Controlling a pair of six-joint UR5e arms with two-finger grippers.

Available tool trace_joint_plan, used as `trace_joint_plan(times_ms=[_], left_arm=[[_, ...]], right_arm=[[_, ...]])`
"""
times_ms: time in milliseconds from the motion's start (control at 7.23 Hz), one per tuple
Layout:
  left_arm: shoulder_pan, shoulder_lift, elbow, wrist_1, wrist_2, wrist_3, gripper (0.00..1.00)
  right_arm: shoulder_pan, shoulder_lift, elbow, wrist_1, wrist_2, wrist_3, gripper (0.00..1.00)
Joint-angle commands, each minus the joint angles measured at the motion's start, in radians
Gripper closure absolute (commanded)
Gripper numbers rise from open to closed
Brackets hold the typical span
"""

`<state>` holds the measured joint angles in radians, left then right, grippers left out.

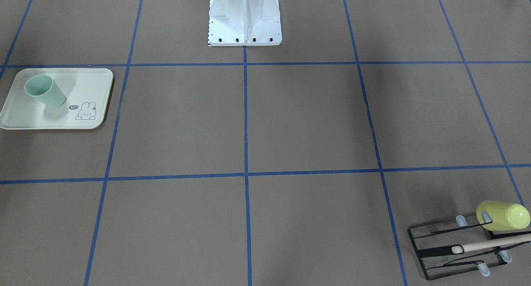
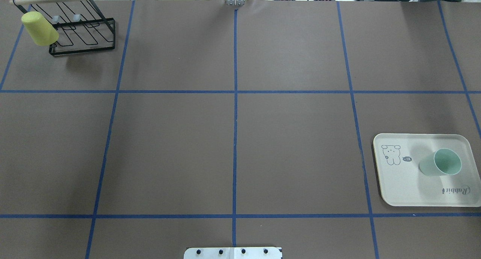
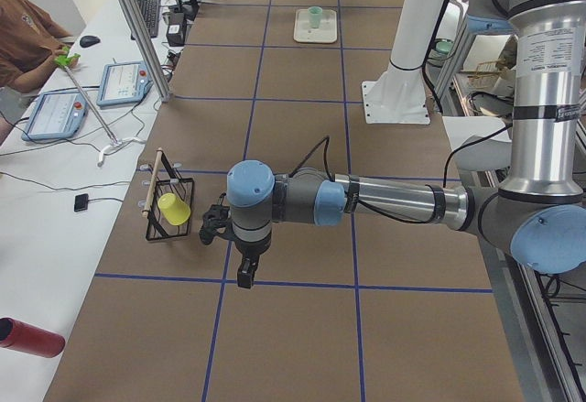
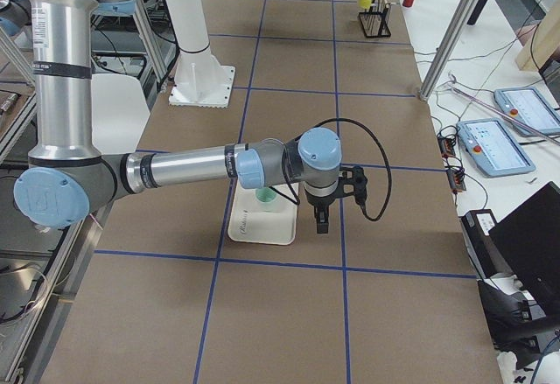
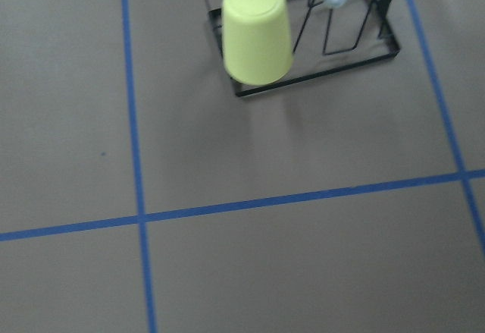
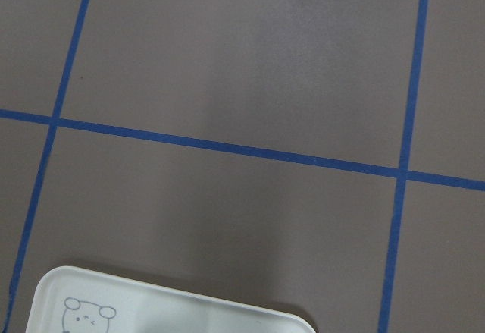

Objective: Left arm grabs green cup and hands to right arm on tray

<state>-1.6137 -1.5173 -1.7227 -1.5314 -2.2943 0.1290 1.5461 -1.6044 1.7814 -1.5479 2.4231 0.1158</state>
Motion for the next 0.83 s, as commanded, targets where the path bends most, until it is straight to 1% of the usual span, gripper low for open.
trace_joint_plan(times_ms=[0,138,415,692], left_arm=[[-0.002,-0.001,0.005,0.036,-0.083,-0.073,0.0],[0.0,-0.01,0.009,0.06,-0.083,-0.077,0.0],[0.0,-0.006,0.008,0.068,-0.085,-0.077,0.0],[0.0,-0.004,0.009,0.068,-0.086,-0.077,0.0]], right_arm=[[-0.006,0.047,-0.01,-0.083,-0.012,-0.008,0.0],[-0.012,0.046,-0.01,-0.086,-0.037,-0.005,0.0],[-0.027,0.038,-0.026,-0.086,-0.047,-0.007,0.0],[-0.072,0.037,-0.023,-0.086,-0.137,-0.016,0.0]])
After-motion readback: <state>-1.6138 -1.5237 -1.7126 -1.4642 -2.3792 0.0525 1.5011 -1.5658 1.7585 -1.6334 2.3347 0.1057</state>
